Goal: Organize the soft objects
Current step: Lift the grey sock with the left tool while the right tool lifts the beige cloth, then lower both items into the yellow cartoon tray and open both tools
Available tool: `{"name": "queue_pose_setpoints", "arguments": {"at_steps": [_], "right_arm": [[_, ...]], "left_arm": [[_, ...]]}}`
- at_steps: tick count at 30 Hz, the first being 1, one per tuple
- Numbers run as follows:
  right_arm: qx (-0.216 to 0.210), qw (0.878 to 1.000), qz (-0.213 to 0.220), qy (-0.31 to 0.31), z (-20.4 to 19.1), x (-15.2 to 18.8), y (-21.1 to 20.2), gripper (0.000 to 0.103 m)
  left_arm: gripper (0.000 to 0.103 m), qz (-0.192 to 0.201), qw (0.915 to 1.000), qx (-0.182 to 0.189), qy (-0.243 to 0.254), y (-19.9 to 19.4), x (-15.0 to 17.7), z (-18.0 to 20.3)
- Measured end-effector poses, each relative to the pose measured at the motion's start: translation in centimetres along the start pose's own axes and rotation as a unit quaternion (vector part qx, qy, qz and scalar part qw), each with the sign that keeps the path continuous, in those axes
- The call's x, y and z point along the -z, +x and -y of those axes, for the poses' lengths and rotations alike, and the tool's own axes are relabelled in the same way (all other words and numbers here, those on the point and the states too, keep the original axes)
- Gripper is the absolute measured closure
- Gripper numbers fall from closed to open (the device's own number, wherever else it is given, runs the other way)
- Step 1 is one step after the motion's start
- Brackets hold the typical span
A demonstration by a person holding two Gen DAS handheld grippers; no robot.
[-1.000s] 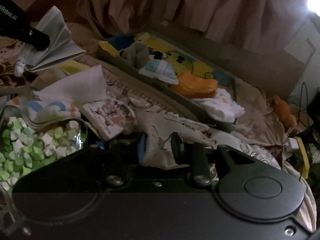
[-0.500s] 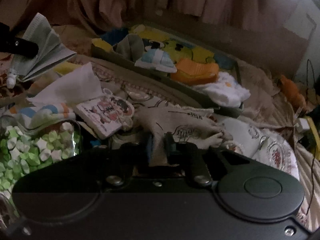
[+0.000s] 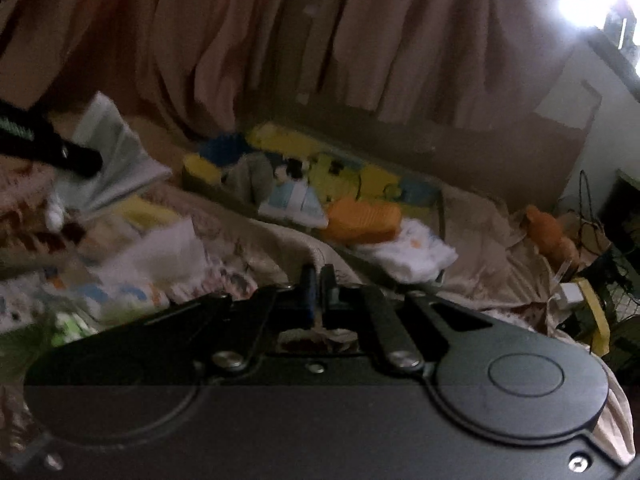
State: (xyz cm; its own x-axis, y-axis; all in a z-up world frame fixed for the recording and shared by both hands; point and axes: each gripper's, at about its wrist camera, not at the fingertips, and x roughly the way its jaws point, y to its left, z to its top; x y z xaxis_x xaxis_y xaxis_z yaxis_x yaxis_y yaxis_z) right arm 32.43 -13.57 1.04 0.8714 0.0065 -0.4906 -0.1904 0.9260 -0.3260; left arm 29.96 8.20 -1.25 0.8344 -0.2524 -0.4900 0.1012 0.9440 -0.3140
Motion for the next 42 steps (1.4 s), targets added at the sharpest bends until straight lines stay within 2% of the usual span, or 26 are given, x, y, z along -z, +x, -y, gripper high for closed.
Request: {"name": "queue_pose_setpoints", "arguments": {"at_steps": [6, 12, 15, 20, 22, 24, 31, 37, 42], "right_arm": [[0.003, 0.999, 0.045, 0.0, 0.9, -2.5, -2.7, 0.103], [-0.011, 0.997, 0.072, -0.006, 2.5, -6.1, -2.7, 0.103], [-0.011, 0.996, 0.086, -0.006, 3.6, -7.8, -1.3, 0.103], [-0.012, 0.993, 0.11, 0.034, 6.0, -10.4, 2.3, 0.103], [-0.011, 0.992, 0.119, 0.05, 6.8, -11.3, 4.0, 0.103], [-0.013, 0.99, 0.126, 0.069, 7.4, -11.9, 6.0, 0.103], [-0.014, 0.986, 0.109, 0.125, 8.8, -12.2, 14.0, 0.103], [-0.029, 0.988, 0.067, 0.137, 9.1, -10.3, 18.9, 0.103], [-0.047, 0.987, 0.028, 0.148, 7.8, -8.3, 21.0, 0.103]], "left_arm": [[0.102, 0.016, 0.9997, 0.02, 0.003, -1.1, -0.7, 0.7], [0.102, 0.018, 0.9994, 0.03, -0.002, -0.3, -2.6, 1.3], [0.102, 0.037, 0.9987, 0.027, 0.021, 0.9, -4.5, 2.3], [0.102, 0.064, 0.9969, 0.025, 0.037, 4.3, -8.0, 3.6], [0.102, 0.074, 0.9962, 0.028, 0.036, 6.1, -9.3, 3.7], [0.102, 0.078, 0.9966, 0.023, 0.013, 8.1, -10.3, 3.5], [0.102, 0.06, 0.998, -0.006, -0.019, 15.2, -11.8, 3.6], [0.102, 0.017, 0.9994, -0.019, -0.023, 18.9, -10.5, 3.2], [0.102, -0.028, 0.9983, -0.041, -0.031, 20.7, -8.9, 2.2]]}}
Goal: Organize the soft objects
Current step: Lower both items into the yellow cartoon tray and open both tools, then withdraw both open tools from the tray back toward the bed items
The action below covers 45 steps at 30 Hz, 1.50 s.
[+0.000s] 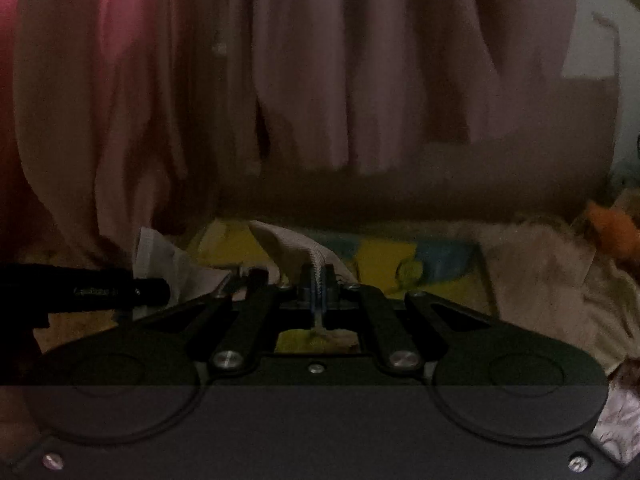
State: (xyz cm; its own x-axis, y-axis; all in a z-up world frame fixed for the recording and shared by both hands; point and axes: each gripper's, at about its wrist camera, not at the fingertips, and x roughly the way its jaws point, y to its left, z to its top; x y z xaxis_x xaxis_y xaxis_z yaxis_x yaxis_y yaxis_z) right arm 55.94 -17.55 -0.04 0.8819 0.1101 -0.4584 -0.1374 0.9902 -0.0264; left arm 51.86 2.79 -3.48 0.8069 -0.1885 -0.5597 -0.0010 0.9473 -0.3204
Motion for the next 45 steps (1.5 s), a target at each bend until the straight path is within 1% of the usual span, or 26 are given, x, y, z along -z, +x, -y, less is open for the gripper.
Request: {"name": "queue_pose_setpoints", "arguments": {"at_steps": [4, 7, 9, 10, 12, 13, 15, 17, 19, 21, 23, 25, 26, 28, 30, 32, 34, 36, 37, 39, 41, 45], "right_arm": [[-0.014, 1.0, -0.019, -0.007, -0.5, 1.8, 0.5, 0.103], [-0.021, 0.999, -0.03, -0.017, -1.5, 2.7, 1.0, 0.1], [-0.026, 0.999, -0.032, -0.018, -1.8, 2.4, 1.3, 0.098], [-0.029, 0.999, -0.034, -0.018, -1.9, 2.4, 0.9, 0.098], [-0.033, 0.999, -0.034, -0.02, -2.2, 1.8, -0.2, 0.091], [-0.035, 0.999, -0.032, -0.021, -2.1, 1.8, -0.6, 0.089], [-0.041, 0.999, -0.03, -0.02, -1.7, 1.1, -0.6, 0.083], [-0.045, 0.999, -0.024, -0.02, -2.0, 0.6, -2.2, 0.077], [-0.051, 0.998, -0.017, -0.015, -1.8, 0.1, -3.4, 0.073], [-0.056, 0.998, -0.01, -0.009, -1.6, -0.6, -5.2, 0.064], [-0.061, 0.998, 0.003, -0.003, -1.5, -0.9, -6.7, 0.06], [-0.065, 0.998, 0.017, 0.002, -1.1, -1.2, -8.5, 0.056], [-0.067, 0.997, 0.025, 0.006, -0.9, -1.3, -9.4, 0.053], [-0.07, 0.997, 0.037, 0.011, -0.5, -1.4, -11.0, 0.048], [-0.071, 0.996, 0.051, 0.013, -0.1, -1.3, -12.9, 0.04], [-0.074, 0.995, 0.063, 0.017, 0.3, -1.5, -14.8, 0.037], [-0.078, 0.994, 0.073, 0.023, 0.6, -1.4, -16.7, 0.032], [-0.082, 0.992, 0.086, 0.03, 1.0, -1.2, -18.6, 0.019], [-0.084, 0.992, 0.092, 0.03, 1.1, -1.0, -19.4, 0.016], [-0.087, 0.99, 0.105, 0.028, 1.2, -0.6, -21.3, 0.006], [-0.092, 0.989, 0.115, 0.028, 1.3, 0.0, -23.4, 0.001], [-0.1, 0.986, 0.129, 0.027, 1.2, 1.0, -27.1, 0.001]], "left_arm": [[0.1, -0.025, 0.9995, -0.014, 0.01, 0.5, 0.6, -0.3], [0.094, -0.03, 0.9991, -0.025, 0.018, 0.3, 0.6, -0.2], [0.087, -0.034, 0.9988, -0.029, 0.018, 0.2, 0.4, -0.1], [0.086, -0.033, 0.9986, -0.035, 0.021, -0.2, 0.3, 0.0], [0.074, -0.028, 0.9984, -0.041, 0.026, -0.6, 0.1, 0.2], [0.072, -0.027, 0.9983, -0.044, 0.029, -1.0, 0.1, 0.4], [0.06, -0.022, 0.9979, -0.049, 0.037, -1.7, -0.1, 0.7], [0.053, -0.018, 0.9974, -0.054, 0.043, -2.5, -0.2, 0.9], [0.049, -0.013, 0.9973, -0.057, 0.044, -3.4, -0.4, 1.1], [0.044, -0.012, 0.9973, -0.055, 0.047, -4.4, -0.5, 1.4], [0.043, -0.004, 0.9968, -0.059, 0.054, -5.9, -0.4, 1.7], [0.041, 0.008, 0.9969, -0.054, 0.057, -7.7, -0.2, 2.0], [0.038, 0.015, 0.9967, -0.053, 0.06, -8.5, -0.1, 2.3], [0.034, 0.034, 0.9958, -0.052, 0.068, -10.6, 0.1, 2.7], [0.031, 0.05, 0.995, -0.049, 0.071, -12.6, 0.3, 3.1], [0.028, 0.065, 0.9943, -0.044, 0.072, -14.8, 0.6, 3.4], [0.025, 0.082, 0.9935, -0.036, 0.07, -17.1, 1.1, 3.8], [0.022, 0.097, 0.9922, -0.029, 0.072, -19.3, 1.7, 4.2], [0.022, 0.104, 0.9915, -0.027, 0.074, -20.3, 2.0, 4.4], [0.018, 0.117, 0.9898, -0.024, 0.078, -22.5, 2.7, 4.8], [0.013, 0.133, 0.9876, -0.021, 0.081, -24.7, 3.6, 5.2], [0.005, 0.167, 0.982, -0.015, 0.088, -29.1, 5.4, 6.1]]}}
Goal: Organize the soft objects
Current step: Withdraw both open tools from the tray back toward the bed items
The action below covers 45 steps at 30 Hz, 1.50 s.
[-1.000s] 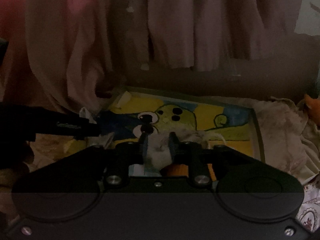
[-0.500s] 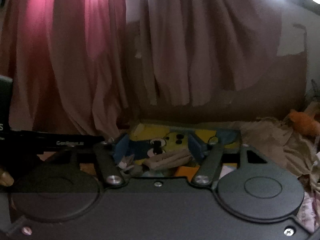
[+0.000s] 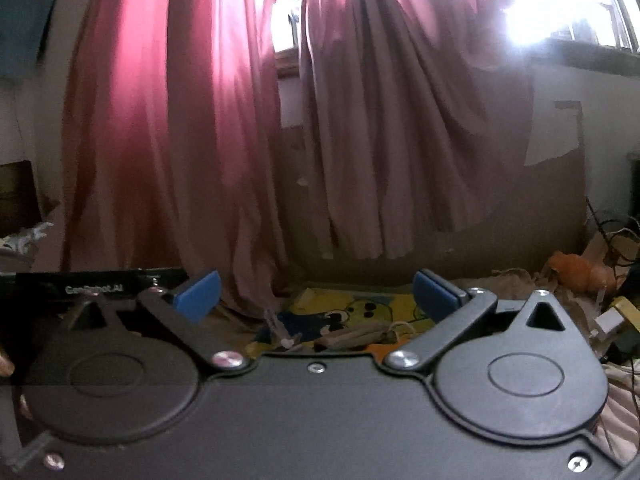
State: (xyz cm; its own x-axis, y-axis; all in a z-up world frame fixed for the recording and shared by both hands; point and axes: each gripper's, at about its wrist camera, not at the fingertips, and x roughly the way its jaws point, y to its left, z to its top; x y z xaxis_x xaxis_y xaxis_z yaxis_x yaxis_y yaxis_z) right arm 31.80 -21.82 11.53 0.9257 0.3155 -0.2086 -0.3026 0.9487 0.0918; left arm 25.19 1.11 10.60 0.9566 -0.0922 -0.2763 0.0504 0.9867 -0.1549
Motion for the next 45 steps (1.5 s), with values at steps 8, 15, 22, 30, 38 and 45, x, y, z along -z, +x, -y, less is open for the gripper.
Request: {"name": "queue_pose_setpoints", "arguments": {"at_steps": [8, 15, 22, 30, 38, 45], "right_arm": [[-0.006, 1.0, 0.025, -0.003, -1.2, 1.0, -5.4, 0.0], [-0.004, 0.999, 0.035, -0.005, -2.6, 2.7, -9.9, 0.0], [-0.004, 1.0, 0.021, -0.014, -4.1, 4.7, -13.3, 0.0], [-0.008, 1.0, -0.008, -0.012, -5.7, 8.0, -15.2, 0.0], [0.009, 0.997, -0.081, -0.014, -7.2, 12.6, -13.5, 0.0], [0.014, 0.988, -0.154, 0.006, -7.5, 17.1, -12.2, 0.0]], "left_arm": [[0.001, 0.043, 0.9987, 0.007, 0.028, -8.4, 1.4, 1.4], [0.001, 0.041, 0.9986, -0.004, 0.033, -13.2, 3.3, 1.0], [0.001, 0.033, 0.9977, -0.031, 0.05, -16.6, 6.1, -0.4], [0.001, -0.009, 0.9977, -0.046, 0.05, -18.3, 8.9, -2.3], [0.001, -0.098, 0.9931, -0.056, 0.032, -17.9, 13.2, -4.2], [0.001, -0.16, 0.9849, -0.063, 0.019, -16.7, 15.5, -5.4]]}}
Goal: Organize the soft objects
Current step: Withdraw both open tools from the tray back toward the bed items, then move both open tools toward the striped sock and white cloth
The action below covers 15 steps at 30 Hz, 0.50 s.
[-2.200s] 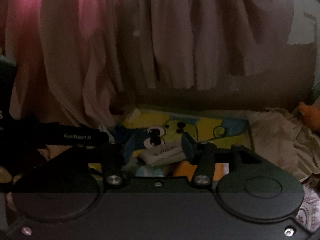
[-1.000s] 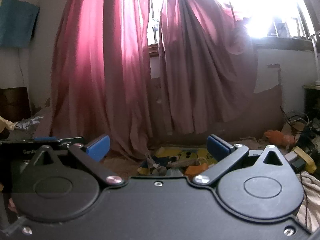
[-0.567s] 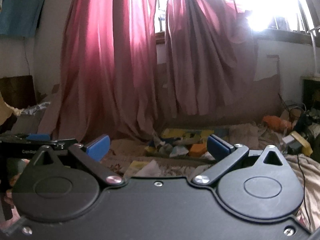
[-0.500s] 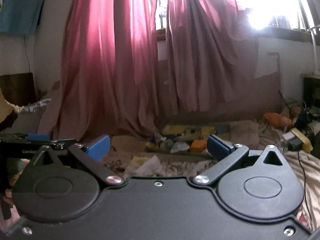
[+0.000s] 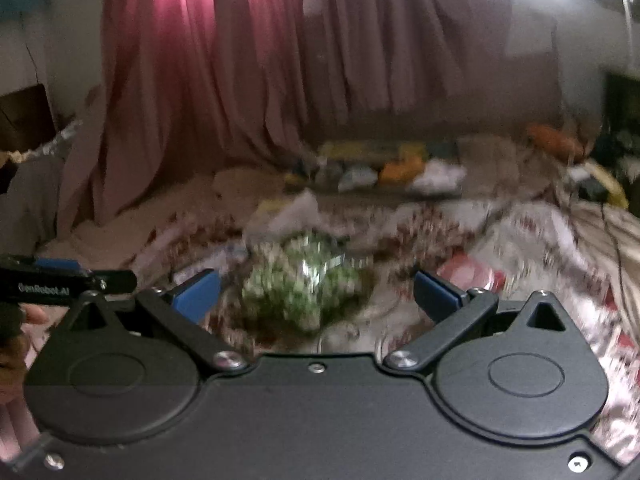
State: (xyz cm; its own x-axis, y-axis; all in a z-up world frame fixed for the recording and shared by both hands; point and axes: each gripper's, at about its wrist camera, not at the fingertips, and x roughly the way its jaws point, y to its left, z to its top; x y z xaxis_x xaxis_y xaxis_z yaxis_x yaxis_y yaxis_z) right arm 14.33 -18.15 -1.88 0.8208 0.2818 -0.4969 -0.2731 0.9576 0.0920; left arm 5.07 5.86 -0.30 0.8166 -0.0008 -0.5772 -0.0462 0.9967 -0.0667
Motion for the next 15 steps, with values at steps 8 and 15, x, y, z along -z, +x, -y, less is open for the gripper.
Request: {"name": "queue_pose_setpoints", "arguments": {"at_steps": [8, 15], "right_arm": [[-0.012, 0.997, -0.069, -0.011, -0.9, 3.1, 3.0, 0.0], [-0.026, 0.996, -0.082, -0.031, -2.1, 1.7, 5.8, 0.0]], "left_arm": [[0.001, -0.048, 0.9986, -0.014, 0.019, 1.6, 0.7, 0.5], [0.001, -0.083, 0.9955, -0.044, 0.013, 2.9, 0.7, 0.0]]}}
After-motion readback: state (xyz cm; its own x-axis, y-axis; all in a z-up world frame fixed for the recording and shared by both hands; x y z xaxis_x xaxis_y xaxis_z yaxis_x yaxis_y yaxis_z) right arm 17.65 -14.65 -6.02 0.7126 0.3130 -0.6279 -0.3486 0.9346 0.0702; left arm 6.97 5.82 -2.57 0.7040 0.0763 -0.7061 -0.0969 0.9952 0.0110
